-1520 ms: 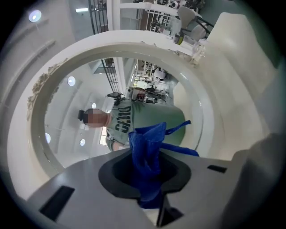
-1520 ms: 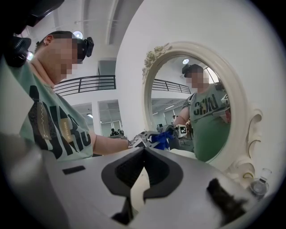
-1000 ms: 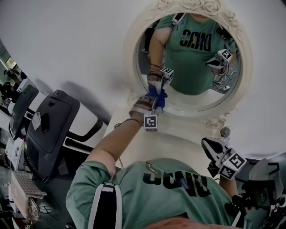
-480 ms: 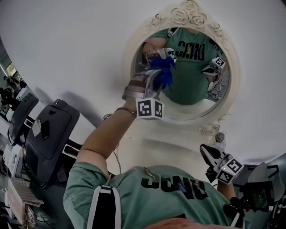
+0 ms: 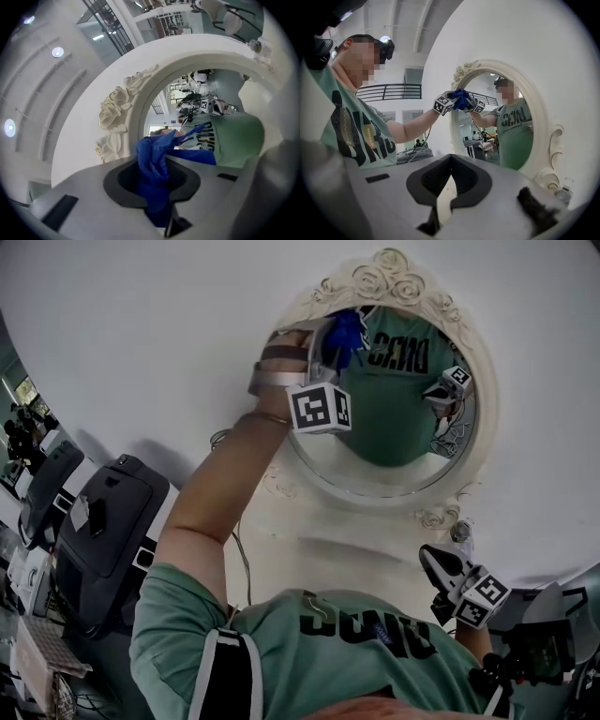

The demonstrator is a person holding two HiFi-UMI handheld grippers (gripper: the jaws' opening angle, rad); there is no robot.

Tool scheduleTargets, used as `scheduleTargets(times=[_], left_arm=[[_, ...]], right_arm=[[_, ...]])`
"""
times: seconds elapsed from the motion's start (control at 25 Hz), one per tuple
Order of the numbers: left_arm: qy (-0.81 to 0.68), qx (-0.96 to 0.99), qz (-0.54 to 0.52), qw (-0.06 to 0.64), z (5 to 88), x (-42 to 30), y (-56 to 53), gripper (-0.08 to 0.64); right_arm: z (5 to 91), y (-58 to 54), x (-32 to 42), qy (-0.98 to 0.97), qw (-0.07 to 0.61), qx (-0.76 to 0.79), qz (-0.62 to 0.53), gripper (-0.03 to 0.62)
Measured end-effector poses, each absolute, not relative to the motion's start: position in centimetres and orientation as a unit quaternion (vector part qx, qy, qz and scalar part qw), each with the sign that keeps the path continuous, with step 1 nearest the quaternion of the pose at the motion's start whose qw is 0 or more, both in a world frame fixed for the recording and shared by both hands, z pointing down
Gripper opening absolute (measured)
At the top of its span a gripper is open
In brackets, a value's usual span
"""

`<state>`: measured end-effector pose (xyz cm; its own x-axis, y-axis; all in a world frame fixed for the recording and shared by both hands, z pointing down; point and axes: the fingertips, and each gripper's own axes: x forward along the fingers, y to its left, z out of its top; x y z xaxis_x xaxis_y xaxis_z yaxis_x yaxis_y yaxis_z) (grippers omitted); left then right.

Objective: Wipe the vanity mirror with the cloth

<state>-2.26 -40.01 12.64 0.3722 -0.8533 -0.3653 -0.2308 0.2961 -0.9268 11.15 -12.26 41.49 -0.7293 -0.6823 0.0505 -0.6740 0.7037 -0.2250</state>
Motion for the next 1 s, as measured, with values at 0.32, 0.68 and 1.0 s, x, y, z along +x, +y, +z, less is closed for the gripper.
scheduleTargets(times=[0.32, 0.68, 1.0], left_arm=[[0.505, -0.541, -0.226, 0.634, 12.6, -2.3, -39.6, 0.081], [0.456, -0.568, -0.266, 0.631, 25.7, -2.6, -39.1, 0.077], [0.369, -0.598, -0.369, 0.608, 44.3, -2.2, -38.9, 0.078]], right_arm=[[41.7, -12.1, 11.0, 0.922, 0.014, -0.366, -0.121, 0.005], [42.0, -12.4, 10.4, 0.923, 0.003, -0.362, -0.127, 0.005], [42.6, -12.6, 10.2, 0.924, -0.007, -0.358, -0.132, 0.005]])
